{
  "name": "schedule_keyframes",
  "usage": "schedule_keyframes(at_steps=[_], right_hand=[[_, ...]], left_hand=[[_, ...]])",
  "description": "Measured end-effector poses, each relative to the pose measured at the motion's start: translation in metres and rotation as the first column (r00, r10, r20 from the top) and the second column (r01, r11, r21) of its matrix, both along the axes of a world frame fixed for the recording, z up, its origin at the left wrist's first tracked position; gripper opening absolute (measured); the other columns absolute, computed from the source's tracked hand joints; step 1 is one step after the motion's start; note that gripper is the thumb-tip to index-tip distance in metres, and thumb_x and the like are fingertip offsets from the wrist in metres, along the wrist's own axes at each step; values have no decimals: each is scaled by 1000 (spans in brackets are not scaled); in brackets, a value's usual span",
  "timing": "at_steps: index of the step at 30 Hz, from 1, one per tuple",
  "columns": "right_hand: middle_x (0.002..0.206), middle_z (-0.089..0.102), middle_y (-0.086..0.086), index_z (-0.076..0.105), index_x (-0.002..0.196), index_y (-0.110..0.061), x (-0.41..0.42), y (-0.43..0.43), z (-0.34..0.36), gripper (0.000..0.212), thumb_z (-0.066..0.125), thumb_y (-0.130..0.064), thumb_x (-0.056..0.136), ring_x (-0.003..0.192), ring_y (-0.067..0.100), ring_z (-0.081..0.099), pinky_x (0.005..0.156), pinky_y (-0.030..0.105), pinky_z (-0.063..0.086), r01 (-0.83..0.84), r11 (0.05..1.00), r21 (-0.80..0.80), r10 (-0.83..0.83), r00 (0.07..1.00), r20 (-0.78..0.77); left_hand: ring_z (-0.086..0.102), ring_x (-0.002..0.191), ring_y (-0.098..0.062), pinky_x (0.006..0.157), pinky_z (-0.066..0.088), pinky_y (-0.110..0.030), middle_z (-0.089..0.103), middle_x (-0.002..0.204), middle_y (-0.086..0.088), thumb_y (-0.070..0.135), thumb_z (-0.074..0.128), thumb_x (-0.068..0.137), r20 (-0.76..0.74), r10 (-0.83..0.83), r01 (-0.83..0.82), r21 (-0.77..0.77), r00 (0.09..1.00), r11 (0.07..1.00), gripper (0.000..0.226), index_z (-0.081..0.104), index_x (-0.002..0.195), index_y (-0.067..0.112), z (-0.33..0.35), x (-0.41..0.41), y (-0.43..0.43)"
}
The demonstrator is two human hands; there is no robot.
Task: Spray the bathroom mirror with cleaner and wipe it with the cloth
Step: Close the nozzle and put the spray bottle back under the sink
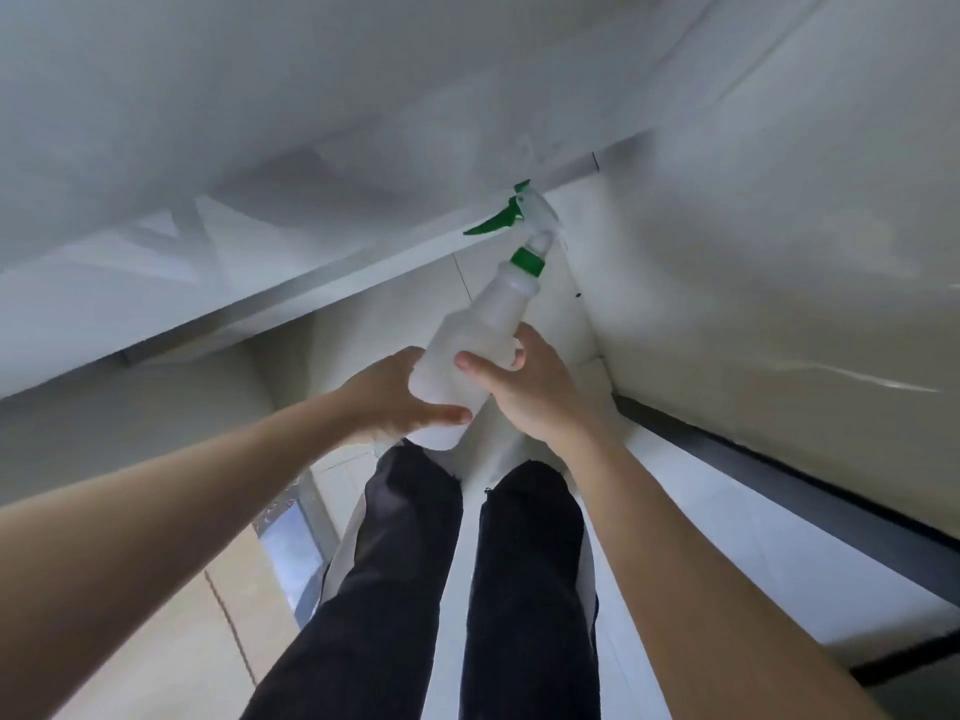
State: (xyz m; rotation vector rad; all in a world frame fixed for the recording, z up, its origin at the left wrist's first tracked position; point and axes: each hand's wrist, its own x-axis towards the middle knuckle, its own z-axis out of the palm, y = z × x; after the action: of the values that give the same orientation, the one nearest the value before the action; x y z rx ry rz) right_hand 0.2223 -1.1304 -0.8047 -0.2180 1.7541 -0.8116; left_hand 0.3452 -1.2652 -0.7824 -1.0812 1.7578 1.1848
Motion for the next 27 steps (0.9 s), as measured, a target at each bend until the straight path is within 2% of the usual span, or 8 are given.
schedule_keyframes(at_steps=[1,3,5,7,12,17,24,27], right_hand=[[120,66,-10,50,134,-28,-3,0,-11,59,72,-52,85,110,9,63,84,28,50,-4,1000,-12,4,1000,-30],[116,66,-11,51,132,-26,-14,-2,-27,56,72,-50,86,108,11,64,86,31,52,-15,999,-38,11,995,-99],[116,65,-10,49,133,-25,-26,-3,-44,58,73,-48,86,106,13,63,88,34,52,-26,998,-60,15,985,-173],[118,62,-12,46,139,-25,-39,-5,-56,63,74,-46,86,107,13,61,91,34,51,-53,996,-76,32,966,-258],[121,55,-15,42,145,-26,-71,-23,-74,77,80,-43,81,112,15,59,98,36,51,-67,987,-148,-7,893,-450],[140,56,-7,38,149,-27,-105,-56,-78,90,81,-47,73,121,22,60,100,44,53,-24,974,-224,-106,829,-549],[139,56,-5,41,146,-18,-114,-101,-87,83,83,-32,75,127,15,53,103,30,46,-26,944,-329,-202,742,-640],[138,52,-3,40,147,-17,-108,-109,-96,78,80,-24,81,118,9,51,87,10,36,-62,956,-287,-150,736,-660]], left_hand=[[55,110,-15,71,38,-14,52,101,18,47,82,81,-15,17,-17,-7,1000,1000,75,45,143,27,-9,-4,1],[55,120,-15,84,40,-19,53,106,23,43,82,82,-58,30,-31,-19,998,999,83,38,151,27,-26,-10,5],[49,137,-13,104,38,-26,51,143,18,49,82,80,-113,-30,22,-71,993,997,99,23,158,36,-44,-12,7],[35,149,-9,115,30,-28,29,164,18,52,76,84,-133,-148,127,-158,980,979,104,6,160,45,-56,-12,8],[13,157,-7,124,17,-30,-1,170,19,42,66,94,-150,-314,258,-303,938,917,99,-9,158,49,-70,-12,9],[11,158,-14,126,14,-36,-5,171,13,37,61,97,-162,-305,227,-376,939,898,92,-5,161,43,-75,-17,0],[10,158,-15,125,15,-38,-5,172,12,35,56,99,-172,-244,147,-441,955,885,86,-2,162,39,-71,-30,-11],[8,159,-17,126,13,-38,-7,172,10,35,55,100,-166,-228,130,-456,959,881,85,-2,162,39,-71,-30,-15]])
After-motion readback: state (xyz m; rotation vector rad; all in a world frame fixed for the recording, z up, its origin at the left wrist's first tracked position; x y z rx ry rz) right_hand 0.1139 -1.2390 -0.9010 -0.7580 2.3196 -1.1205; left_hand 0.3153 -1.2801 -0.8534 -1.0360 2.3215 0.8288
